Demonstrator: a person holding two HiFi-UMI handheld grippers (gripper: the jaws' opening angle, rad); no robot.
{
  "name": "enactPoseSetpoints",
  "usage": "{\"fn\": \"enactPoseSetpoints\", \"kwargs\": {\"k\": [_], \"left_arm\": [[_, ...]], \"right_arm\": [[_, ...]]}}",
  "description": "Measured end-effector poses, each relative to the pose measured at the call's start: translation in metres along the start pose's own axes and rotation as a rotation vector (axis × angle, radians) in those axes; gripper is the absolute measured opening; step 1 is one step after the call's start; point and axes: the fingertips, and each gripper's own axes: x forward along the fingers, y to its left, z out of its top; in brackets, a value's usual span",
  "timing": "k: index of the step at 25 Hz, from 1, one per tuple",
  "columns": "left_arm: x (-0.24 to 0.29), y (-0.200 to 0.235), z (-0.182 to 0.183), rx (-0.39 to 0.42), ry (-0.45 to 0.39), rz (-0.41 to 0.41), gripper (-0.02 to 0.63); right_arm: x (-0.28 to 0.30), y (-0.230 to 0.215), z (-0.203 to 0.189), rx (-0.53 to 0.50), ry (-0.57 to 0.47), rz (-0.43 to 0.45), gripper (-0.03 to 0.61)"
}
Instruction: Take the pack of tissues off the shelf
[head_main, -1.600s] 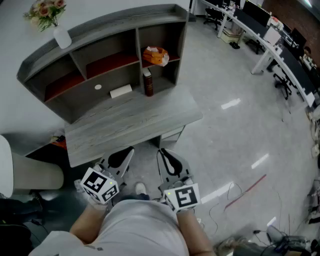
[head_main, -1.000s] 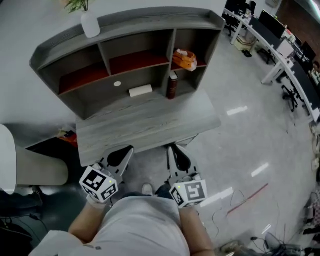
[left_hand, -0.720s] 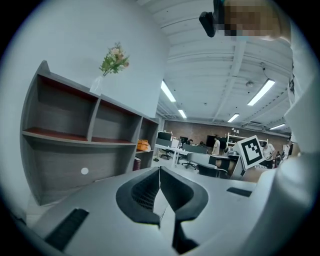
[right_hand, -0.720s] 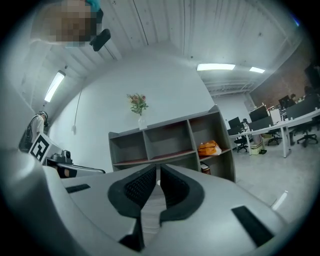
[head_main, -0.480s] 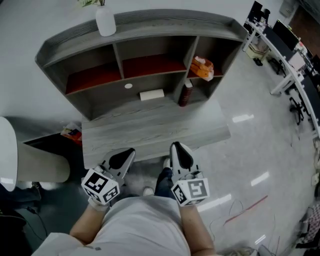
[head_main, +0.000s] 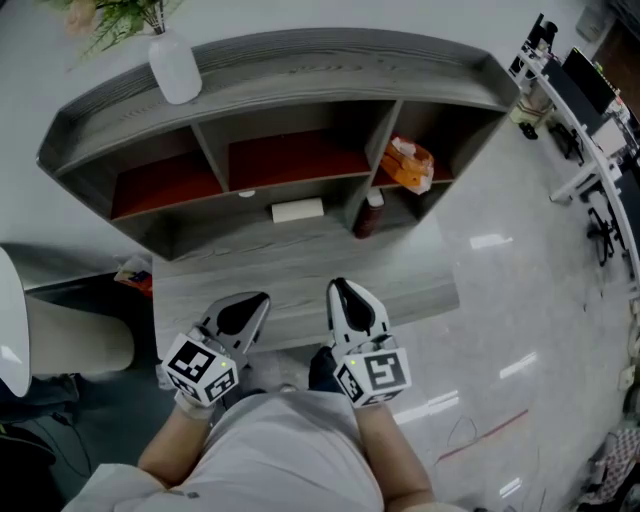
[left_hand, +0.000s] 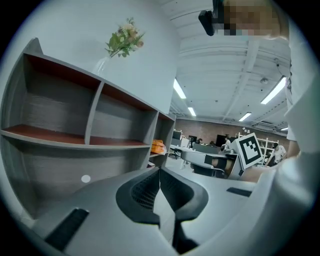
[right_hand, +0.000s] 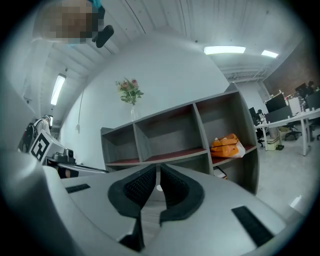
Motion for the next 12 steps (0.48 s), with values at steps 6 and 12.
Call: {"fn": "enactPoseSetpoints", "kwargs": {"k": [6, 12], "left_arm": [[0.051, 0.020, 0.023, -0.004, -0.003, 0.030, 0.018], [0.092, 0.036, 0.036, -0.007, -0.002, 0.066, 0.018]], "right_arm": [[0.040, -0.048, 0.018, 0.003, -0.014, 0.012, 0.037], [0.072, -0.100, 0.024, -0.001, -0.004, 0.001, 0.037]]}}
